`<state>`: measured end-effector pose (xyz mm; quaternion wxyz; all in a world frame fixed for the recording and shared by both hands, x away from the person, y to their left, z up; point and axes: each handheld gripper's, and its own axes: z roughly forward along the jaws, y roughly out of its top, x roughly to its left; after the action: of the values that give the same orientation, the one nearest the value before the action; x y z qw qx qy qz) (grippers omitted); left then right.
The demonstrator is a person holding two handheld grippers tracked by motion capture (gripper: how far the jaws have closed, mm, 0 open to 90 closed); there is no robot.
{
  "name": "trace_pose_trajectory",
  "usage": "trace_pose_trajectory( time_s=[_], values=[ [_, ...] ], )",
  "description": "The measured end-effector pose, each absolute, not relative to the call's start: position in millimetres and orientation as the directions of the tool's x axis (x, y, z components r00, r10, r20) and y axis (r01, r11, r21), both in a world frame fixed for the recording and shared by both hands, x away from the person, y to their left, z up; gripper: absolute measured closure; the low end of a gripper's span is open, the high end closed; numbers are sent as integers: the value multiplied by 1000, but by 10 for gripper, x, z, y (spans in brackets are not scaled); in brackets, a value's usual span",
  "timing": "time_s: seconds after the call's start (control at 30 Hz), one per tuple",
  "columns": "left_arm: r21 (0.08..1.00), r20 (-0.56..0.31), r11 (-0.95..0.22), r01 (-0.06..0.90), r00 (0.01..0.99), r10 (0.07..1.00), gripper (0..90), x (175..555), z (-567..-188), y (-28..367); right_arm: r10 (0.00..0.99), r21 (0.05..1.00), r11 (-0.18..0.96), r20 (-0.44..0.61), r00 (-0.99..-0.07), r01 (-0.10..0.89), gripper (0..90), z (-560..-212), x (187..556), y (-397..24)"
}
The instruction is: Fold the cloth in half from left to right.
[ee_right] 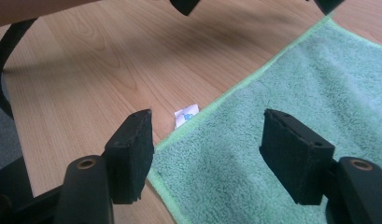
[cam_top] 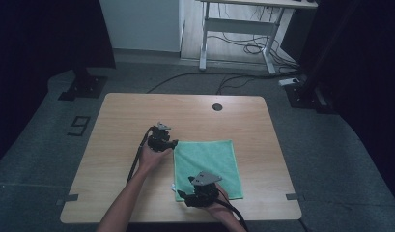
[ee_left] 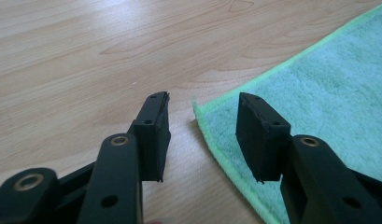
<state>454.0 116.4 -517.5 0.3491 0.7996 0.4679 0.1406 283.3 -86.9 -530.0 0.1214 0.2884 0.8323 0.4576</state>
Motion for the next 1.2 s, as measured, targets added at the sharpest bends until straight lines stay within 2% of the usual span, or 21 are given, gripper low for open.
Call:
trace_pose_trajectory(
  time_s=[0.43, 0.57, 0.67, 0.7, 0.8, 0.9, 0.93, 0.97, 1.0, 1.07, 1.1, 1.13, 1.17, 1.2],
  values=[
    [652, -80, -350, 673, 520, 851, 562, 4676, -5360, 1059, 547, 811, 460, 61, -835, 361, 395, -5380, 2774, -788],
    [654, -79, -347, 672, 517, 852, 602, 4678, -5361, 1062, 531, 800, 485, 53, -846, 354, 403, -5411, 2745, -745],
    [656, -91, -347, 670, 527, 845, 682, 4674, -5362, 1061, 526, 781, 513, 40, -849, 355, 402, -5454, 2743, -713],
    [657, -92, -351, 668, 533, 841, 682, 4670, -5363, 1055, 526, 781, 513, 40, -849, 355, 402, -5454, 2743, -713],
    [658, -90, -361, 661, 546, 833, 790, 4654, -5368, 1039, 527, 764, 542, 15, -850, 350, 402, -5485, 2712, -672],
    [660, -99, -358, 661, 549, 830, 835, 4653, -5370, 1036, 534, 758, 555, -9, -846, 343, 427, -5505, 2699, -629],
    [662, -100, -357, 659, 550, 829, 849, 4653, -5370, 1037, 539, 759, 552, -9, -843, 345, 469, -5505, 2706, -619],
    [662, -100, -357, 659, 550, 829, 859, 4653, -5370, 1037, 539, 759, 552, -9, -843, 345, 469, -5505, 2706, -619],
    [663, -101, -357, 658, 551, 828, 870, 4658, -5370, 1039, 550, 761, 544, -8, -835, 352, 536, -5502, 2722, -615],
    [661, -104, -358, 660, 553, 827, 880, 4673, -5362, 1038, 561, 762, 540, -9, -828, 358, 600, -5498, 2739, -609],
    [661, -104, -358, 660, 553, 827, 883, 4673, -5362, 1038, 561, 762, 540, -9, -828, 358, 600, -5498, 2739, -609],
    [659, -105, -361, 660, 555, 825, 885, 4690, -5352, 1034, 571, 761, 537, -10, -821, 364, 671, -5493, 2756, -592],
    [659, -105, -361, 660, 555, 825, 885, 4690, -5352, 1034, 571, 761, 537, -10, -821, 364, 671, -5493, 2756, -592],
    [662, -106, -356, 659, 553, 826, 886, 4700, -5349, 1020, 583, 762, 532, -13, -812, 370, 724, -5490, 2767, -568]
  ],
)
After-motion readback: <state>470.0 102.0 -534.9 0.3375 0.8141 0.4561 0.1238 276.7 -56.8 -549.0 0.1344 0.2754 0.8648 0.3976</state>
